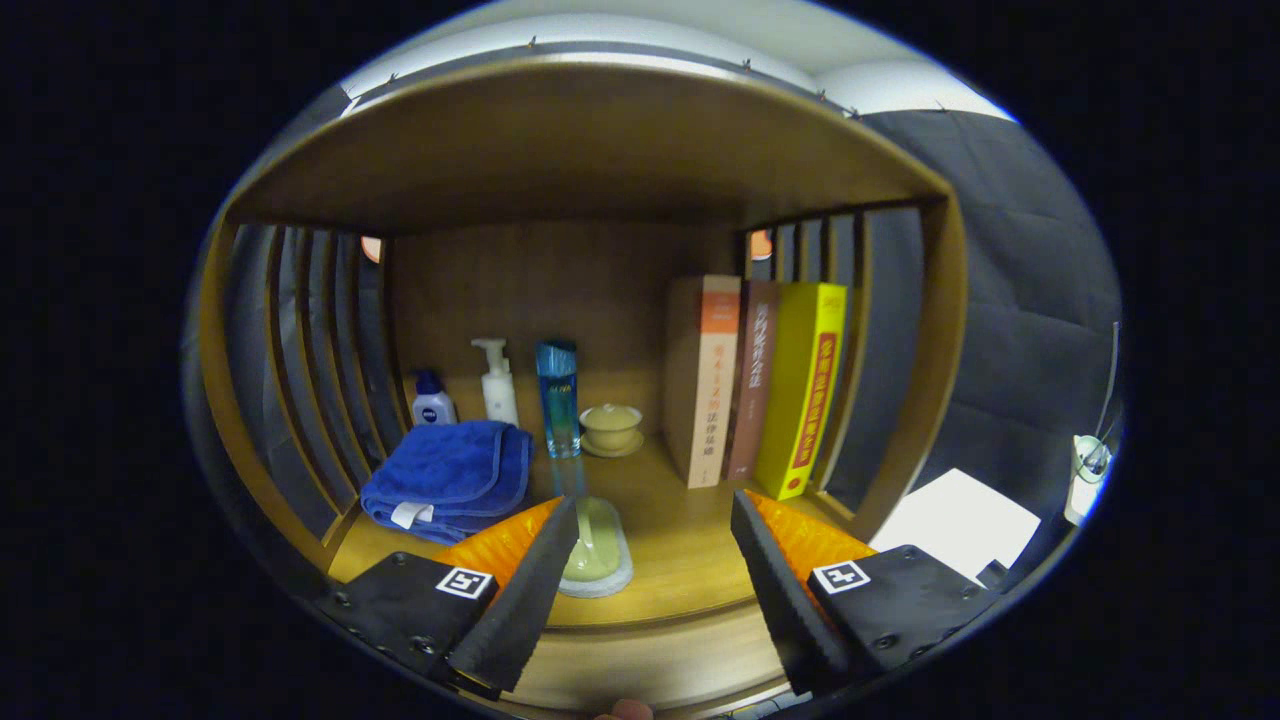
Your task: Pull open the drawer, take out the items inside it, and place them on the countertop above the cabinet.
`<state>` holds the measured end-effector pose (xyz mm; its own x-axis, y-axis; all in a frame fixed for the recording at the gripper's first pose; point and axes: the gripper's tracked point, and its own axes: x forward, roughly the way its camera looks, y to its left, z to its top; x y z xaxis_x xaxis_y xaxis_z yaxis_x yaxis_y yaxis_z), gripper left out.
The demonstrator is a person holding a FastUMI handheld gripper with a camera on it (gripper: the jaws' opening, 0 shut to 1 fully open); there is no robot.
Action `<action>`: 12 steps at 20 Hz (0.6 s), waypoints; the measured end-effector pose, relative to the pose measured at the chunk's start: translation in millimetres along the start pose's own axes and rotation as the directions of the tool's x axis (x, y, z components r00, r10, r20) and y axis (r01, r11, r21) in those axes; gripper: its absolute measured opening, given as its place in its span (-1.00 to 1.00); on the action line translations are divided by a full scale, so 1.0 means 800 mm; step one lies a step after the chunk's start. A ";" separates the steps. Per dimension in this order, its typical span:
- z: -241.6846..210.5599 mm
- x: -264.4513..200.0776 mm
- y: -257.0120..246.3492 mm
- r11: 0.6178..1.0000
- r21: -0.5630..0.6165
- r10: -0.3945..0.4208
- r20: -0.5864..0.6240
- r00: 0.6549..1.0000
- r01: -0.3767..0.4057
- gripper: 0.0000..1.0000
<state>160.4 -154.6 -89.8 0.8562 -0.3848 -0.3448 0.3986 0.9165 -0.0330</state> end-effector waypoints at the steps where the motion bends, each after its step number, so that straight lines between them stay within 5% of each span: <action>1: 0.012 -0.015 -0.003 1.000 0.009 -0.001 0.037 0.999 0.001 1.00; 5: 0.042 -0.072 -0.007 1.000 0.022 0.002 0.135 0.991 -0.005 1.00; 12: 0.015 -0.128 0.002 0.996 0.060 0.052 0.211 0.976 -0.067 1.00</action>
<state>77.8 -114.8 -43.1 0.9260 -0.3505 -0.1403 0.3598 0.9318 0.0467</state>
